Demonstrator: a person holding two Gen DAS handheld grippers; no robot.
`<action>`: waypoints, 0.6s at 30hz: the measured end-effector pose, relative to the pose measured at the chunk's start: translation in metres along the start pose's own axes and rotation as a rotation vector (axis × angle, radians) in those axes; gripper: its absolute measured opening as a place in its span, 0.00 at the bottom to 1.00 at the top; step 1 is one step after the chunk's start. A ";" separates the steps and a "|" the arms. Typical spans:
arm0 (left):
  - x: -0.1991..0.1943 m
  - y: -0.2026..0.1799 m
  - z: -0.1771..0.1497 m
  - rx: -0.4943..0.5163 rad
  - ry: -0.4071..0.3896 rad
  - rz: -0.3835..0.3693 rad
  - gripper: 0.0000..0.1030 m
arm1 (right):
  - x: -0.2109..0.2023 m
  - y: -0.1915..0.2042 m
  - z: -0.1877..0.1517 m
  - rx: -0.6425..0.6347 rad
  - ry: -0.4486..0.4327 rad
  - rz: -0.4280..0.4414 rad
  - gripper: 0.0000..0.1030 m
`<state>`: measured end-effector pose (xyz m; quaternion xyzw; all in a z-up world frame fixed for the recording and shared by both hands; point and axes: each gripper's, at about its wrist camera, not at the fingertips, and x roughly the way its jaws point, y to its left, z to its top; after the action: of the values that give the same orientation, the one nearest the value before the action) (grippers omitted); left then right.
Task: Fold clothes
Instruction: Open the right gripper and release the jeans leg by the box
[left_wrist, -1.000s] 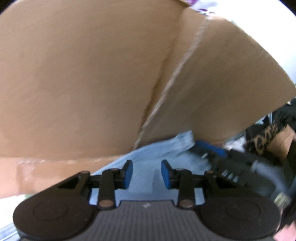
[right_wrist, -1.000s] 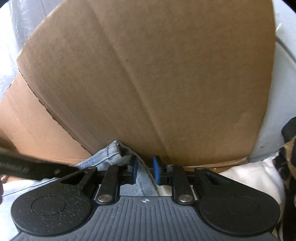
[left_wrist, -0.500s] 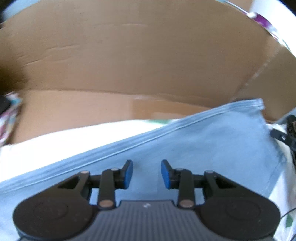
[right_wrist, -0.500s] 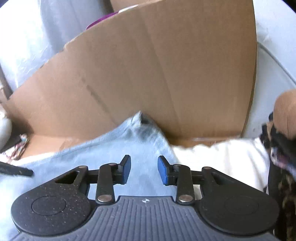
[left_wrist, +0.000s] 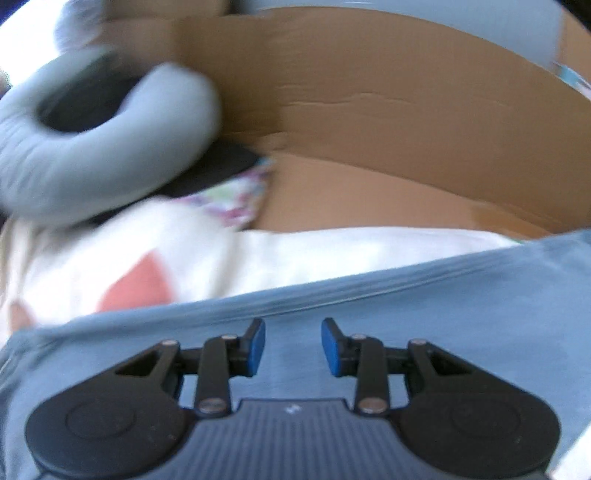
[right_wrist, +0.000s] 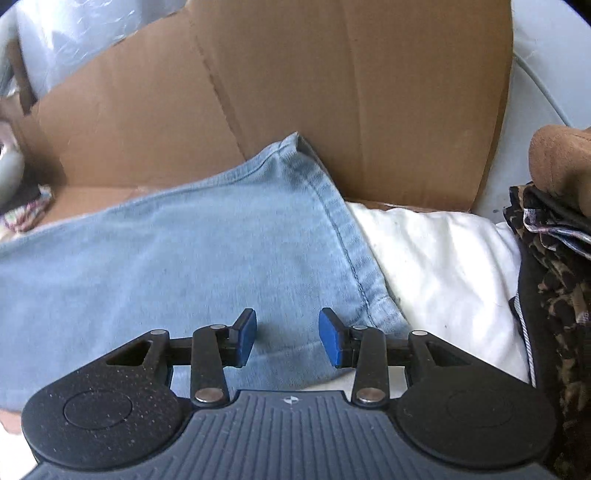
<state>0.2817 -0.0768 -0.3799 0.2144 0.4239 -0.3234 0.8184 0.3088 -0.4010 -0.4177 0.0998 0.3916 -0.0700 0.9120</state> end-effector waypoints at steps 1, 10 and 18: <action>0.001 0.011 -0.001 -0.026 -0.005 0.019 0.34 | -0.004 -0.003 -0.002 -0.012 0.001 -0.006 0.43; 0.023 0.065 0.008 -0.179 0.015 0.040 0.32 | -0.016 0.003 -0.008 -0.125 0.005 -0.099 0.43; 0.040 0.070 0.023 -0.239 0.099 0.067 0.33 | -0.022 -0.002 -0.007 -0.150 0.021 -0.157 0.43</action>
<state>0.3612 -0.0560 -0.3952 0.1449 0.4919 -0.2321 0.8265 0.2879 -0.3996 -0.4066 0.0007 0.4120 -0.1108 0.9044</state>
